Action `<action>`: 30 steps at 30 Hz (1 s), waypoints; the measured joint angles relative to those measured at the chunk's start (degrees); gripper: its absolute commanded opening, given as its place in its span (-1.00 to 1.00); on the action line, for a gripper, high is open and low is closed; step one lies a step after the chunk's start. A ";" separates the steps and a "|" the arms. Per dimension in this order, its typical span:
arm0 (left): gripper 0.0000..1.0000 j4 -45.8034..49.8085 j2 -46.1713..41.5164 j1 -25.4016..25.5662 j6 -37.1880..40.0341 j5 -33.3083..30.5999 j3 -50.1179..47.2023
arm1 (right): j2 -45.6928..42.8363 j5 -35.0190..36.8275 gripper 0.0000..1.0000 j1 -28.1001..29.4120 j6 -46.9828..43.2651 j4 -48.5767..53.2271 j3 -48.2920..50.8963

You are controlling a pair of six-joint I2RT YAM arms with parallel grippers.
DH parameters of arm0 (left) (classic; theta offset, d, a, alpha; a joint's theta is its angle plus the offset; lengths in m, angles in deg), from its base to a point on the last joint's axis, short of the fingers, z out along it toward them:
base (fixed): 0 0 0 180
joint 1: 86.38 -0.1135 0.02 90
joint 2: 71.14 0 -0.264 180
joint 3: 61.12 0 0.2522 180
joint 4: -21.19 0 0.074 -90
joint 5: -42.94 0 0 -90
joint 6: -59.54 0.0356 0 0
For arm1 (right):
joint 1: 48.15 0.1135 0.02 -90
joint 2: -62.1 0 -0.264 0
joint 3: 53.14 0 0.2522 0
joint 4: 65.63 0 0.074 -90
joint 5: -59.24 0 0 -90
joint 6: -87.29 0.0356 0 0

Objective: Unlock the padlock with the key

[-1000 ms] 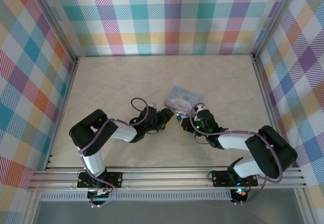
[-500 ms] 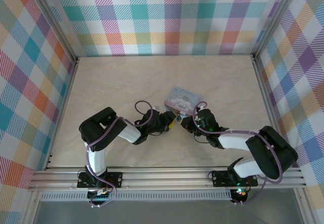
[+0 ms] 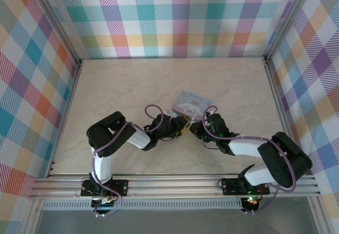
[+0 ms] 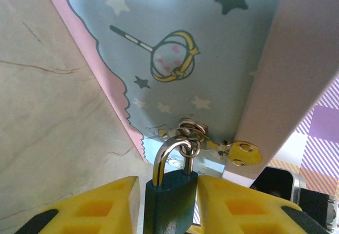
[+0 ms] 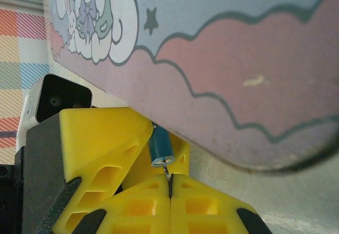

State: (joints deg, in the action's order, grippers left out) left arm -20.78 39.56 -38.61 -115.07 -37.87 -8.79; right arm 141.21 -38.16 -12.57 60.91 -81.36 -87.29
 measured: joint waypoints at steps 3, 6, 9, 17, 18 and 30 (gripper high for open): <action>-0.47 -0.28 0.26 0.02 -0.02 -0.02 0.31 | 0.00 -0.42 -1.00 -0.07 1.16 -0.46 0.02; -0.62 -0.61 0.44 0.04 0.09 -0.26 0.59 | 0.00 -1.11 -1.00 -0.52 2.51 -1.18 0.02; -0.77 -0.96 0.50 0.04 0.28 -0.66 0.59 | -0.02 -1.51 -0.96 -0.87 3.39 -1.27 0.02; -0.93 -0.70 0.28 0.26 1.60 -0.90 0.59 | -5.57 -1.09 -0.24 -1.46 0.90 2.71 0.52; -0.96 -0.33 0.11 0.26 1.73 -0.92 0.59 | -6.84 -0.70 -0.14 -1.49 -0.22 3.80 0.55; -1.00 11.67 -5.16 0.26 1.64 -0.61 2.21 | -27.32 6.36 0.68 -1.66 -31.87 20.74 -5.77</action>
State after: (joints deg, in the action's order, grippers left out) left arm -9.10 34.40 -38.35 -113.44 -38.48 -6.58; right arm 113.89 -31.80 -14.24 29.04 -60.62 -93.06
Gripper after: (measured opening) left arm 0.131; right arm 0.801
